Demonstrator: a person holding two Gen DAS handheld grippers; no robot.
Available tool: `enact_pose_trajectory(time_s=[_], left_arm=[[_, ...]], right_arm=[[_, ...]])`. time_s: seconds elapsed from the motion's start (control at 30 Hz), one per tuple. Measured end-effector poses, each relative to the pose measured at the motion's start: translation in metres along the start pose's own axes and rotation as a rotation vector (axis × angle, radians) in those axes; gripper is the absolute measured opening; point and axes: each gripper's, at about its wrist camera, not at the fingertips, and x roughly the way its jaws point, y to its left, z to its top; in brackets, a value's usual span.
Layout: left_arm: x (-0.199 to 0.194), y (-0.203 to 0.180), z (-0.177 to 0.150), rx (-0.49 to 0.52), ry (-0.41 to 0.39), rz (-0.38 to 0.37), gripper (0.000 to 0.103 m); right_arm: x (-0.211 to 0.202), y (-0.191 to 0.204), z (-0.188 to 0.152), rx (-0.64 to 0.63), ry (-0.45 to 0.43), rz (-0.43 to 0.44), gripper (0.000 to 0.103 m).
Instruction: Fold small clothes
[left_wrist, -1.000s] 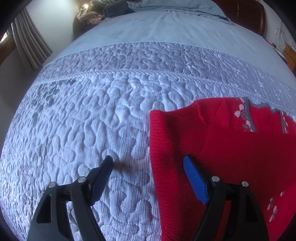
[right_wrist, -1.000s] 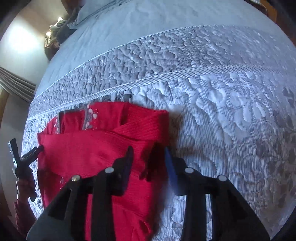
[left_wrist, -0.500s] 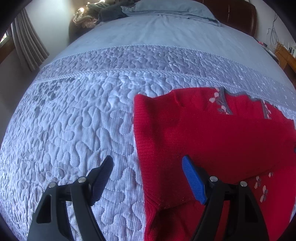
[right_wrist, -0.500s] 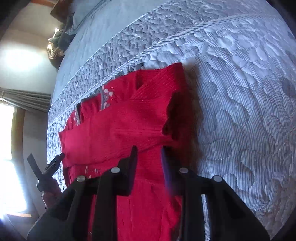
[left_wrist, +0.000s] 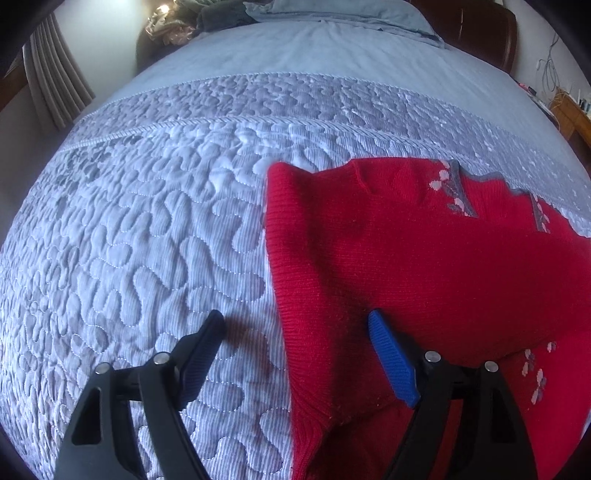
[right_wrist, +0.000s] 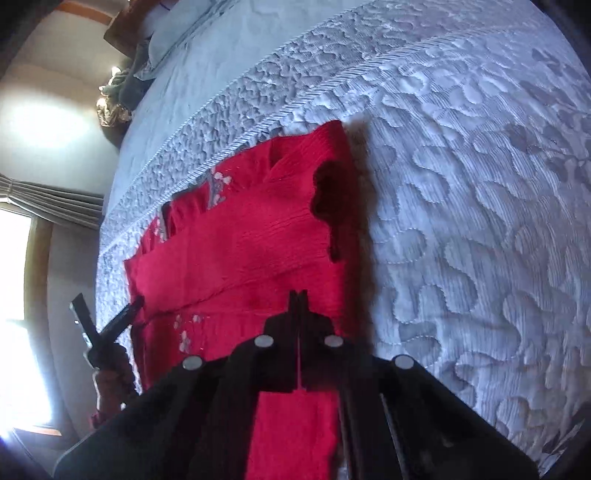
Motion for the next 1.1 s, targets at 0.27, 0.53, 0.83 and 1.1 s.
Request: enact_pose_trajectory(time_s=[0.27,0.53,0.83,1.1], left_arm=[[-0.022,-0.016,0.014,0.034,-0.046,0.003,0.079],[0.006,-0.030,0.030,0.040,0.015,0.000,0.080],[0.018,-0.024,0.029,0.009,0.031,-0.015,0.084],[0.020,-0.027,0.025,0.015,0.023,0.009,0.086]], right_arm=[[0.002,0.019,0.015,-0.093,-0.045,-0.040,0.005],[0.013,0.028,0.066,-0.095,-0.078,-0.141,0.035],[0.029,0.020,0.067,-0.114,-0.013,-0.064,0.003],[0.044,0.006,0.065,-0.116,-0.045,-0.139,0.004]])
